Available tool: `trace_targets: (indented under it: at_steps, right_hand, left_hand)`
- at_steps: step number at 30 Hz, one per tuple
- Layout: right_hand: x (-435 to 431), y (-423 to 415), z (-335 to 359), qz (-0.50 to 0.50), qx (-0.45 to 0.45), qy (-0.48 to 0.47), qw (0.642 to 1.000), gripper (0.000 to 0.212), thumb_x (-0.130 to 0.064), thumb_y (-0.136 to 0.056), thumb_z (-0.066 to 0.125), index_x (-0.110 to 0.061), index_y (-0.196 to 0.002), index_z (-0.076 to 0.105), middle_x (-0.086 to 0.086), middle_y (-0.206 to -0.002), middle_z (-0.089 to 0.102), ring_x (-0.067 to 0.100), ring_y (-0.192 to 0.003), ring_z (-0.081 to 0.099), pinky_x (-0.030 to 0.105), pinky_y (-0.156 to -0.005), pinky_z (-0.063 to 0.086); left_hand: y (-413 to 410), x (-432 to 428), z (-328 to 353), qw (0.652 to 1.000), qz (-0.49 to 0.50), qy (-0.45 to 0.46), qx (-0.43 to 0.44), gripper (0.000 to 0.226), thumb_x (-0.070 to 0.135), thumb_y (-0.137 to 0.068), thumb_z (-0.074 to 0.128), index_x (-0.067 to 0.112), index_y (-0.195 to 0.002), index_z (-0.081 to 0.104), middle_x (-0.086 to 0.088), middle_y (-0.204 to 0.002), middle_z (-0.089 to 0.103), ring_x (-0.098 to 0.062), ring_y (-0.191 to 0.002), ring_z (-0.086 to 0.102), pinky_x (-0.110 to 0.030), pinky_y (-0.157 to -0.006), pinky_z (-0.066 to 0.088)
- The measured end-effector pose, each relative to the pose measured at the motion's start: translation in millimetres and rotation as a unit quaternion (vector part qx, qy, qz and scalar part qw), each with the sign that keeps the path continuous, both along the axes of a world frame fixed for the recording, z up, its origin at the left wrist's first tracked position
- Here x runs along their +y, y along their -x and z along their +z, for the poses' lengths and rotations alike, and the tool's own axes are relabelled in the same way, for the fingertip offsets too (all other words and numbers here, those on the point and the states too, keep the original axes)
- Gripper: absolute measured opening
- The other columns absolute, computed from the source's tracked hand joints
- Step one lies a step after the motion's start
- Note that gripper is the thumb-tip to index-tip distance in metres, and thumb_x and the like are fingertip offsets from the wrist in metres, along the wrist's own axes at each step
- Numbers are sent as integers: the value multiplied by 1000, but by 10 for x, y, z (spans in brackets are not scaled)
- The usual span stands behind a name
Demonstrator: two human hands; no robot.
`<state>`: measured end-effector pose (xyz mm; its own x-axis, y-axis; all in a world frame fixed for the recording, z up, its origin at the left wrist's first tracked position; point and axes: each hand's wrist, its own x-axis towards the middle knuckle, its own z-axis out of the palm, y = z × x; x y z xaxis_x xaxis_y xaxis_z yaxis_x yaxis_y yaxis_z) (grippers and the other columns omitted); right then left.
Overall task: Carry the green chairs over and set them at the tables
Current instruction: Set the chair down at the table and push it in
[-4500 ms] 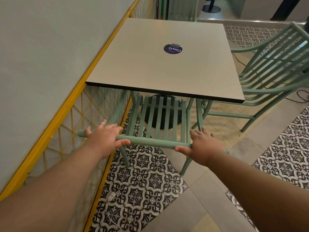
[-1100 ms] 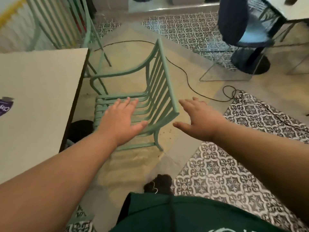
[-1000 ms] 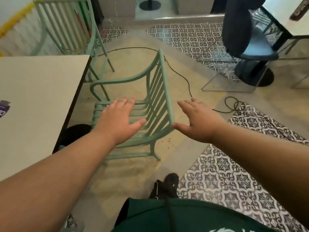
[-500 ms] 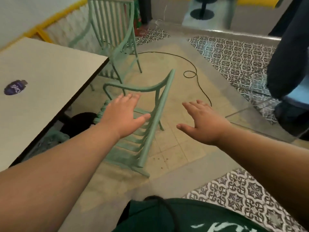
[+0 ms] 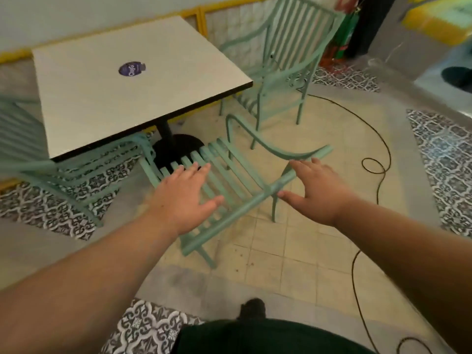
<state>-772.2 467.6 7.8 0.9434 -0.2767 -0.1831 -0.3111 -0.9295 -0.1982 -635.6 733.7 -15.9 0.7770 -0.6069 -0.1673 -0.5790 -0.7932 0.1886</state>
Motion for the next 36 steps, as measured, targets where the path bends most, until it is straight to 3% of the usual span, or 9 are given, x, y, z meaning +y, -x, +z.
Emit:
trace_targets:
  at_steps: [10,17,22,26,29,32,36]
  right_hand:
    - [-694,-765,-355,129,42,-14,991,88,-71,-90,45,-18,-157,28,9,-159,38,33,-151,21,50,-122,21]
    - [-1061,-1331,-380,264,2,-12,964,99,-82,-81,30,-18,-157,30,9,-157,41,33,-151,22,48,-120,23]
    - [-1381,-1531,-541,306,102,47,945,111,-95,-68,19,-26,-151,44,4,-151,50,30,-147,31,47,-114,34]
    - [-1504,-1585,-835,297,159,33,941,123,-107,-50,11,-33,-134,61,-2,-135,62,22,-123,57,40,-92,50]
    - [-1537,-1539,-1045,306,186,22,933,116,-108,-48,8,-29,-104,73,-7,-98,70,15,-90,64,35,-72,53]
    - [-1564,-1513,-1144,324,180,29,928,114,-108,-46,-1,-25,-75,71,-4,-69,66,13,-65,62,32,-56,50]
    - [-1612,-1546,-1164,339,168,45,925,113,-107,-50,-1,-22,-69,70,-2,-65,65,15,-62,62,32,-53,48]
  left_hand:
    - [151,-306,-140,989,137,-50,18,93,84,-84,27,35,-161,8,0,-170,16,-28,-155,12,-55,-123,18]
    - [126,-641,139,966,255,-36,-35,100,87,-77,17,33,-161,16,-2,-168,22,-29,-154,18,-57,-122,22]
    - [447,-885,-229,949,300,-76,67,90,82,-85,24,28,-155,35,-4,-157,42,-27,-142,39,-49,-113,36]
    - [629,-907,-654,928,320,-127,139,94,97,-72,12,38,-129,57,7,-120,65,-21,-112,59,-44,-96,44]
    - [620,-898,-818,933,302,-148,125,94,99,-57,-7,36,-91,53,13,-85,55,-17,-87,56,-45,-88,41]
    - [570,-909,-901,934,297,-163,116,79,96,-60,-4,35,-80,43,12,-80,51,-16,-81,53,-49,-86,39]
    - [530,-930,-913,936,291,-167,109,70,94,-66,0,36,-77,38,11,-82,51,-18,-83,53,-51,-88,42]
